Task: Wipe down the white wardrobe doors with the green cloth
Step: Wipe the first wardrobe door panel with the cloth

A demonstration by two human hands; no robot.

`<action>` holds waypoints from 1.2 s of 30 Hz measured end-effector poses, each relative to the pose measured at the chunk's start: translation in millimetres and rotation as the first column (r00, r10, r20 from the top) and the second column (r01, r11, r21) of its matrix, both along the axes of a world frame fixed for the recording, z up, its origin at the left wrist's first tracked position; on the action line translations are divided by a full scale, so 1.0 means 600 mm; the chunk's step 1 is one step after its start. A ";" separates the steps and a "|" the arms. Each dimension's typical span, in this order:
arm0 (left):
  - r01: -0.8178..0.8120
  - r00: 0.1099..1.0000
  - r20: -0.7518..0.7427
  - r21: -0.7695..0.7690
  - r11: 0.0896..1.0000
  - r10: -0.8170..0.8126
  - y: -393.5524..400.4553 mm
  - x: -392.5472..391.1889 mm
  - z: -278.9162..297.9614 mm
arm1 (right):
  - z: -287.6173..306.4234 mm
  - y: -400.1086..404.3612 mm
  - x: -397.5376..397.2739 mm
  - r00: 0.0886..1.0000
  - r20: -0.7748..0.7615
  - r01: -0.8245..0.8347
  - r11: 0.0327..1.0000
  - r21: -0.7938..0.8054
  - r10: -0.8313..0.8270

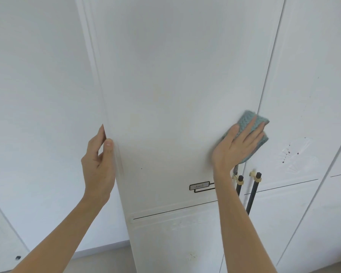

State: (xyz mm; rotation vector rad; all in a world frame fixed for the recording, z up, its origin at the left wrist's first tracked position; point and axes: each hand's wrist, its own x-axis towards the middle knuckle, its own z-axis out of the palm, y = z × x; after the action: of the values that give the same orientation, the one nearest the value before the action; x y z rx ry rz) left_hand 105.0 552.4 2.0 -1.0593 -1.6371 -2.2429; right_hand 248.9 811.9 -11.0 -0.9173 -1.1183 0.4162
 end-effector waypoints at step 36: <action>0.041 0.968 -0.250 0.241 0.970 0.021 0.024 -0.050 0.464 | 0.746 0.036 0.053 0.850 0.510 -0.182 0.835 0.519 -0.132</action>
State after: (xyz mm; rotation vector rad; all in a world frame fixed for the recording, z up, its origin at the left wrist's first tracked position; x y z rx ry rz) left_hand 74.9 567.0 280.7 -1.2270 -1.2215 -2.1419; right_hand 280.9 833.3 436.7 -0.4954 -1.6505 -0.1732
